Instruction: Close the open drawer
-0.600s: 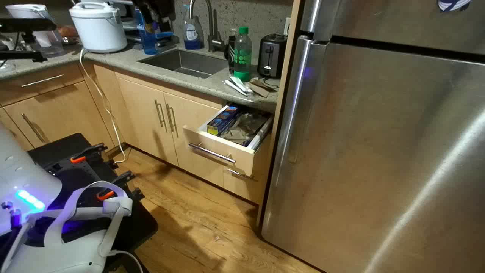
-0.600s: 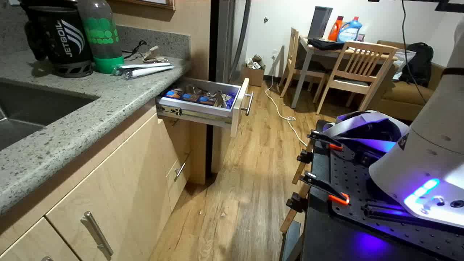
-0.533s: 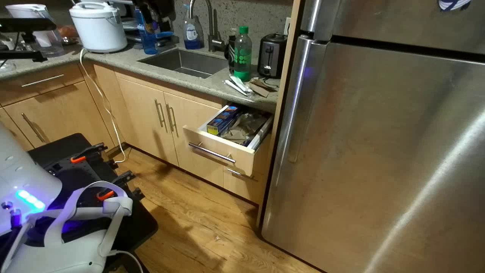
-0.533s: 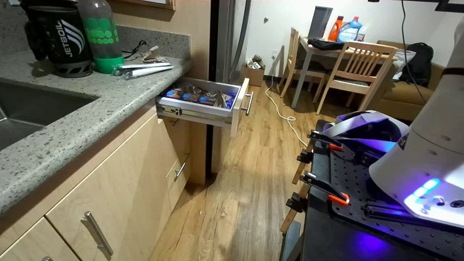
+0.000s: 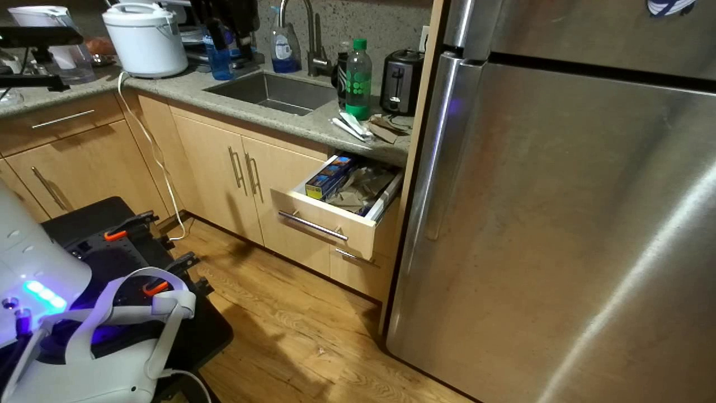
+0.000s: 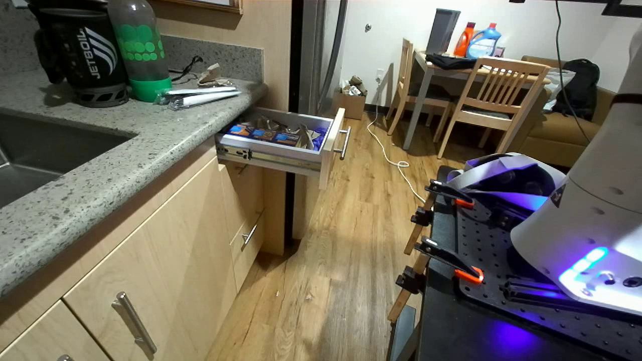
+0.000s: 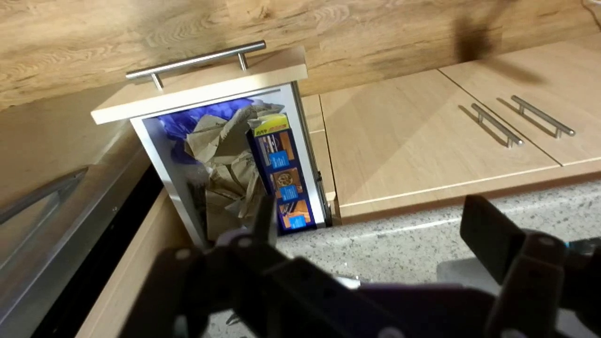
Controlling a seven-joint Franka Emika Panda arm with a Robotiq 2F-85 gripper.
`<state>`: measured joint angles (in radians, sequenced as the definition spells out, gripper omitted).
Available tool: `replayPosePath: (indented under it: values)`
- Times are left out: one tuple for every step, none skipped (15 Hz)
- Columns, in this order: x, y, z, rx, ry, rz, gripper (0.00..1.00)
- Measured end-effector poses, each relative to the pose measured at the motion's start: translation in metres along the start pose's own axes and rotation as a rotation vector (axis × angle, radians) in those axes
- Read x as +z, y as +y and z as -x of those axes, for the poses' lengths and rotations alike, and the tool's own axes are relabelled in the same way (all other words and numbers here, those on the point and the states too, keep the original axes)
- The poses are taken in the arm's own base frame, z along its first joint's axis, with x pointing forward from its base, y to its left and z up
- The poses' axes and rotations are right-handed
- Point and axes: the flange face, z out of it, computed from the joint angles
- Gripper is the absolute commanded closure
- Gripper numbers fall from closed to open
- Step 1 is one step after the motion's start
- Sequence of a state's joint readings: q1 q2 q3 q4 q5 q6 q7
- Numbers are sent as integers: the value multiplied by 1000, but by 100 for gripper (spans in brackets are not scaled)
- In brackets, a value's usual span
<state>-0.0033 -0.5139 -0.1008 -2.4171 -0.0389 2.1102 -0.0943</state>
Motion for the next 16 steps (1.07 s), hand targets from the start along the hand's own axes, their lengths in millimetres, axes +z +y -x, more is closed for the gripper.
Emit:
replayPosePath:
  values:
    - [10,-1,1,-9,-27,11,0]
    - [20,-2,3,-18,-56,20,0]
    - [31,-3,4,-25,-83,26,0]
    - [41,-3,6,-28,-109,27,0]
    - [50,-3,8,-30,-132,27,0]
    - [59,-4,10,-31,-157,26,0]
    - [68,-4,12,-31,-182,25,0]
    - [77,-4,14,-31,-209,23,0]
    - [85,-4,17,-30,-236,21,0]
    - [93,-4,19,-30,-262,20,0]
    - [101,-3,20,-29,-283,19,0]
    - [110,-1,22,-26,-305,20,0]
    - [119,1,23,-22,-325,24,0]
    - [127,5,23,-21,-339,30,0]
    - [135,8,23,-20,-344,38,0]
    - [144,12,22,-18,-343,46,0]
